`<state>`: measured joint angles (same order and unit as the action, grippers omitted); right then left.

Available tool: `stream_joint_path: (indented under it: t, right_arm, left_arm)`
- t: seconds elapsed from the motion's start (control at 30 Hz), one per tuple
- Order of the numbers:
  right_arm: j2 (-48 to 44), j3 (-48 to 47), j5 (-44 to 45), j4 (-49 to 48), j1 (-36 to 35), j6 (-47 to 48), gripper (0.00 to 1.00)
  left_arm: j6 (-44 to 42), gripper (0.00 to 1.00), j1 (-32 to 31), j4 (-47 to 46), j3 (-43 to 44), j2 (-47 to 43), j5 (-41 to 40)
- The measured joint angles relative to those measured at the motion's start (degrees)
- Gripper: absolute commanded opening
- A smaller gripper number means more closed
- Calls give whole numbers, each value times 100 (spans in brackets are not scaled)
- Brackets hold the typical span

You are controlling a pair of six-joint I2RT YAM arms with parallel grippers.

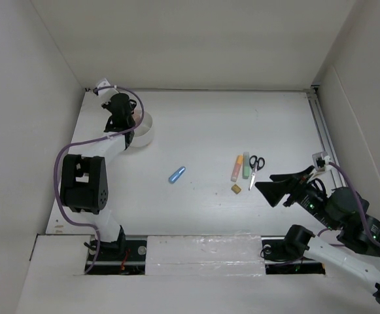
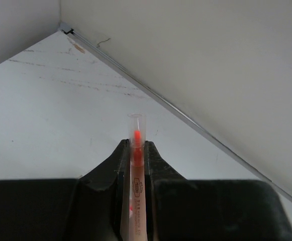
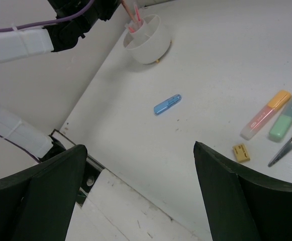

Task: Sort the stationery into containers
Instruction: Place the pen in the storage box.

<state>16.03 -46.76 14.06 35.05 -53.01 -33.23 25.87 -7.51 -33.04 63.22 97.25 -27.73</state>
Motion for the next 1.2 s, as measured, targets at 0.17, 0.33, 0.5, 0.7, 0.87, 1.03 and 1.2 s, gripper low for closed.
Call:
stream_joint_path:
  t: [0.17,0.33,0.5,0.7,0.87,1.03,1.2]
  right_arm:
    - [0,2,-42,-105,0,0,93]
    - [-4,2,-59,-129,0,2,93]
    - [-94,11,-61,-136,0,2,93]
    - [-118,11,-61,-208,0,2,93]
    - [-122,11,-61,-208,0,2,93]
    - [-177,11,-61,-205,0,2,93]
    - [-254,13,-61,-208,0,2,93]
  left_arm:
    - [2,0,0,9,0,33,-138]
    - [2,0,0,-4,-70,52,-243]
    - [2,0,-7,-31,-168,61,-358]
    - [2,0,-55,-50,-197,122,-535]
    - [-90,0,-271,-66,-249,125,-892]
    - [-142,0,-389,-55,-258,131,-951]
    - [-146,0,-389,-48,-258,131,-1054]
